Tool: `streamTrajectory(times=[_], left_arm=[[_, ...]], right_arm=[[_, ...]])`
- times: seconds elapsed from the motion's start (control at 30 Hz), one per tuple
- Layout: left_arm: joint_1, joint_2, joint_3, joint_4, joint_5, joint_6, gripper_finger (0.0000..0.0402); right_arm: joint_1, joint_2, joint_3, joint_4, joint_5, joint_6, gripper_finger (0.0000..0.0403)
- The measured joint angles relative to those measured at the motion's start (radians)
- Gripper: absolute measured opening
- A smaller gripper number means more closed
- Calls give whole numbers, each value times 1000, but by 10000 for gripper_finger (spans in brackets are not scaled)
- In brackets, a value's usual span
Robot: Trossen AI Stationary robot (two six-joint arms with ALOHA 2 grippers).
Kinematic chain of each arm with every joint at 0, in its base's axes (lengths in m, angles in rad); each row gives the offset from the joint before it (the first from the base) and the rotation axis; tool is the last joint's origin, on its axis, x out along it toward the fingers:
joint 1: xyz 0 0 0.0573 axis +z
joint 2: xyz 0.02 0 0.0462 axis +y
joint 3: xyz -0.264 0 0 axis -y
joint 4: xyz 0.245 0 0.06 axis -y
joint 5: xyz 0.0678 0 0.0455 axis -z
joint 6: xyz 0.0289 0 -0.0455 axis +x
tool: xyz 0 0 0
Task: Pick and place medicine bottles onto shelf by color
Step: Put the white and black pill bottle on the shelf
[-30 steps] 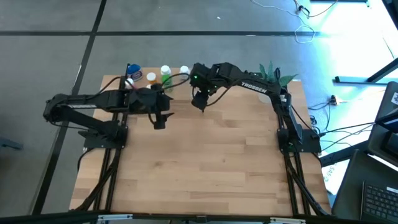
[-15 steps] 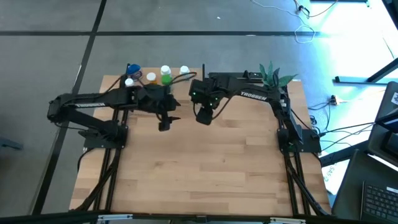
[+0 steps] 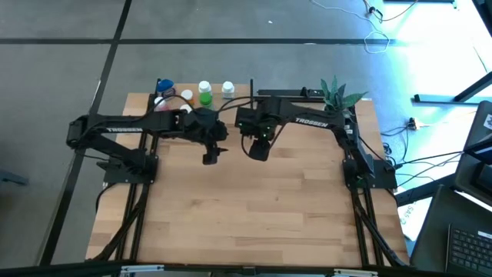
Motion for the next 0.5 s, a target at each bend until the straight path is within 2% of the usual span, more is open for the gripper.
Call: streamTrajectory(times=[0.2, 0.43, 0.5], left_arm=[[0, -40, 0, -45, -7, 3, 275], [0, -52, 0, -58, -6, 3, 275], [0, -47, 0, -48, 23, 4, 275]], right_arm=[[-8, 15, -2, 0, 76, -32, 162], [-3, 20, -2, 0, 82, -20, 162], [9, 21, -2, 0, 79, -37, 162]])
